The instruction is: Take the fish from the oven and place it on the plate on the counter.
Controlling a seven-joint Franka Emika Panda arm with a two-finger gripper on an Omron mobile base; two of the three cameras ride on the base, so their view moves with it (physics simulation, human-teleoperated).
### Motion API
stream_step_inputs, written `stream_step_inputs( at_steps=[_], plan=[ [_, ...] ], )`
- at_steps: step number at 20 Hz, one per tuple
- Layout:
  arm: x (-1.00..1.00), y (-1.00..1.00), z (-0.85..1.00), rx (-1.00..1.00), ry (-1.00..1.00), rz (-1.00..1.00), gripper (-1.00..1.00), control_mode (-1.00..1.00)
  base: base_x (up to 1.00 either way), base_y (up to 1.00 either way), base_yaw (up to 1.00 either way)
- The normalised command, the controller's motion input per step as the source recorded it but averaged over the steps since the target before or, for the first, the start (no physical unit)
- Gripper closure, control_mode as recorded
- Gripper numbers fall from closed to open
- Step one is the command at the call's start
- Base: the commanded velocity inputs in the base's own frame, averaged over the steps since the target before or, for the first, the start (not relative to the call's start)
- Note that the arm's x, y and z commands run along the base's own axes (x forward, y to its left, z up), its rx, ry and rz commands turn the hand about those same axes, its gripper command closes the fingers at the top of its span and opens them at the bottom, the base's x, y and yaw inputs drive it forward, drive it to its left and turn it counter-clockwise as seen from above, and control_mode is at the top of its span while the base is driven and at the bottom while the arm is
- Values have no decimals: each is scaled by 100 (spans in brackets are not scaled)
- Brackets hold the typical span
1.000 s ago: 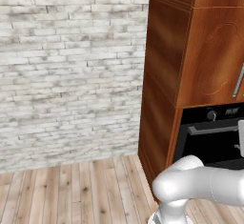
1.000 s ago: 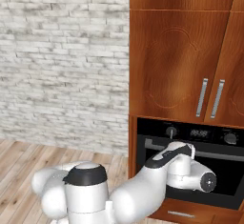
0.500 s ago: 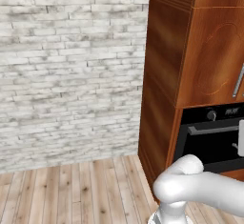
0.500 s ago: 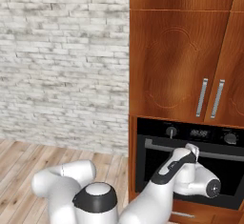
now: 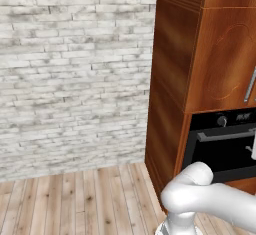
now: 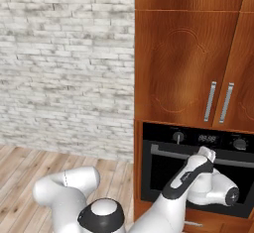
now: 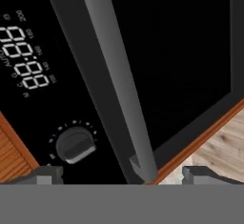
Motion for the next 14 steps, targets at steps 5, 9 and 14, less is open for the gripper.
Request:
stream_step_inputs(
  at_steps=[5, 9, 14],
  plan=[
    [39, 0, -1, 1, 0, 0, -100, -100, 0, 0, 0],
    [36, 0, -15, 0, 0, 0, -100, -100, 0, 0, 0],
    [28, 0, -15, 0, 0, 0, -100, -100, 0, 0, 0]
  ],
)
